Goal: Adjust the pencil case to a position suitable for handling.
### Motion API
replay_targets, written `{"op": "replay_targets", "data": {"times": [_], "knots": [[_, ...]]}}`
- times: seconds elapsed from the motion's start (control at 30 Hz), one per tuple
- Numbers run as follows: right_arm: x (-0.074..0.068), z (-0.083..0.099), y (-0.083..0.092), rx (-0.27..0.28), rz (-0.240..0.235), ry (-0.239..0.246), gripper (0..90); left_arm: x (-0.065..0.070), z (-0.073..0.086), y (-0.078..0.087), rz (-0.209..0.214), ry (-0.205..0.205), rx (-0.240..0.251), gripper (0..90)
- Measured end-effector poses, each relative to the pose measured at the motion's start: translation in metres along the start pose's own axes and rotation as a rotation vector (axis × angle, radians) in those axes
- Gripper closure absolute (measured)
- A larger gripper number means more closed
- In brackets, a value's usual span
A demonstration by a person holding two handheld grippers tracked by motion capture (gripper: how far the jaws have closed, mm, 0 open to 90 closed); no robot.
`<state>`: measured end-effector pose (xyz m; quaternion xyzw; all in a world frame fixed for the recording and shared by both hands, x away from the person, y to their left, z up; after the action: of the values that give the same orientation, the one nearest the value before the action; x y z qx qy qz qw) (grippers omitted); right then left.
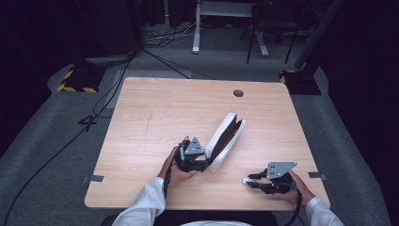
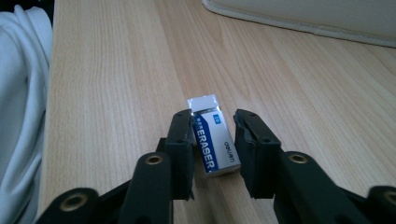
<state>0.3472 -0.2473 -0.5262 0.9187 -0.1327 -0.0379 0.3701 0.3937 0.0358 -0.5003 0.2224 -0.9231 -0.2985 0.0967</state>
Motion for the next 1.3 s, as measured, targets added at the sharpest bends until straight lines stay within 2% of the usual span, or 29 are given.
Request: {"op": "replay_targets", "data": {"times": [0.17,0.27,0.5,0.6,0.67,0.7,0.77,0.83,0.9,1.07,1.3], "knots": [[0.0,0.005,0.005,0.001,0.007,-0.007,72.6,-0.003,0.0,0.004,0.023,-0.03,-0.029,65.1],[0.005,0.01,0.01,0.001,0.046,-0.039,73.0,-0.005,0.003,0.011,0.045,-0.051,-0.047,65.8],[0.014,0.019,0.019,0.003,0.086,-0.081,73.1,-0.013,0.013,0.028,0.142,-0.098,-0.08,66.8],[0.019,0.023,0.023,0.007,0.107,-0.11,73.1,-0.015,0.016,0.032,0.167,-0.097,-0.083,66.6],[0.022,0.025,0.024,0.008,0.122,-0.124,73.1,-0.017,0.016,0.033,0.154,-0.087,-0.086,64.8],[0.022,0.026,0.025,0.007,0.126,-0.128,73.1,-0.018,0.015,0.033,0.127,-0.085,-0.088,63.3],[0.023,0.026,0.026,0.008,0.127,-0.131,73.2,-0.02,0.015,0.033,0.087,-0.062,-0.093,50.3],[0.023,0.026,0.026,0.008,0.13,-0.13,73.2,-0.021,0.014,0.035,0.06,-0.06,-0.102,48.1],[0.024,0.027,0.026,0.011,0.134,-0.135,73.4,-0.021,0.014,0.037,0.025,-0.047,-0.1,40.4],[0.024,0.027,0.026,0.011,0.132,-0.134,73.5,-0.02,0.015,0.039,0.013,-0.037,-0.095,37.6],[0.024,0.027,0.027,0.014,0.124,-0.134,73.5,-0.019,0.018,0.041,-0.041,-0.016,-0.099,26.0]]}}
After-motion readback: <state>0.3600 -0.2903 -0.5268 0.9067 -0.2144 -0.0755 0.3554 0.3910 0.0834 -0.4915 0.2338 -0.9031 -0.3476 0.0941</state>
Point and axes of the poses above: each handheld gripper's, and its own axes: y roughly backward along the jaws, z roughly out of its underside, x roughly to its right, the point moved 4 cm from there along -y, roughly forward along the jaws, and after that the axes turned 2 degrees about -x, right-handed, at the moved point
